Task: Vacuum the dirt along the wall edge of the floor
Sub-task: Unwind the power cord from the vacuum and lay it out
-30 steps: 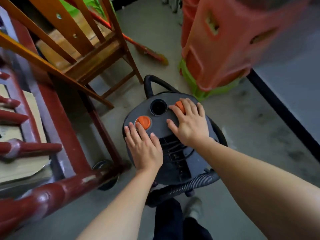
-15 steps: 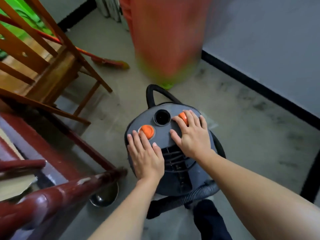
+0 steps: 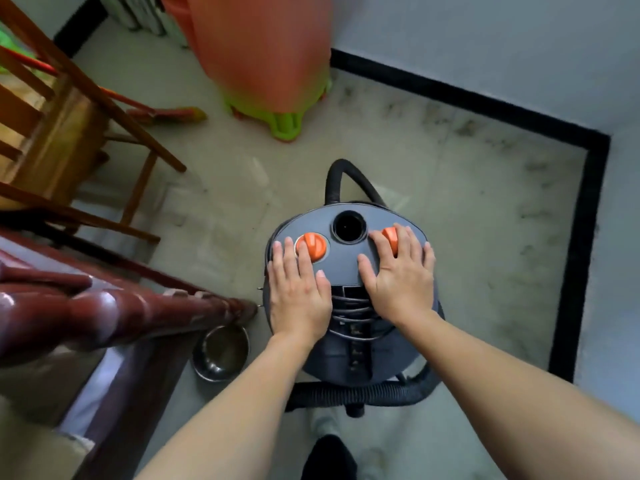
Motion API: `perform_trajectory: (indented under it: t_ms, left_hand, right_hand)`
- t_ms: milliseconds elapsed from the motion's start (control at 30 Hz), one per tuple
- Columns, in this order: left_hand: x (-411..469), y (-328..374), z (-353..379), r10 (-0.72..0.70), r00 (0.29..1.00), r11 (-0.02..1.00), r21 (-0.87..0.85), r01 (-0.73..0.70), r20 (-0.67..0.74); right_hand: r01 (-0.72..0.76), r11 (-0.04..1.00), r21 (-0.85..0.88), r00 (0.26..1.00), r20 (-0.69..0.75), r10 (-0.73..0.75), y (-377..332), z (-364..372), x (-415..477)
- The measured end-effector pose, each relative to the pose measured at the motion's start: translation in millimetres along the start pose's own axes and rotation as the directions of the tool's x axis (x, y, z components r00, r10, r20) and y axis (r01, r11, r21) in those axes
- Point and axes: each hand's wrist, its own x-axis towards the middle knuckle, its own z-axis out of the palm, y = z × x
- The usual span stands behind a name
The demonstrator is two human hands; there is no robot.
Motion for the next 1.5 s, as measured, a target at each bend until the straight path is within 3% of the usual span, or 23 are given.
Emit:
perform_trajectory:
  t_ms: [567,967,1300,1500]
  left_hand:
    - [-191.2,-30.3,17.3,0.208,0.973,0.978,0.002,-0.210,0.098]
    - [-282.7,-134.8,-1.7,0.342,0.925,0.937,0.015,-0.349,0.163]
    - [-339.7,-206.0,-11.8,0.299,0.947,0.954,-0.040,-0.297,0.120]
    - [-340.4,-208.0,-13.2,0.292,0.943,0.955,0.004,-0.296,0.160]
  right_hand:
    - [-0.208,0.975,0.081,0.974,-0.078,0.214,20.5,42.8,-225.1]
    - [-0.371,0.921,0.116,0.924,-0.052,0.379,-63.8,87.4,-357.8]
    - [-0.314,0.941,0.123,0.939,-0.102,0.327,-117.8,115.3,-415.1]
    - [-0.278,0.953,0.121,0.960,-0.001,0.280,-113.1,110.1,-417.1]
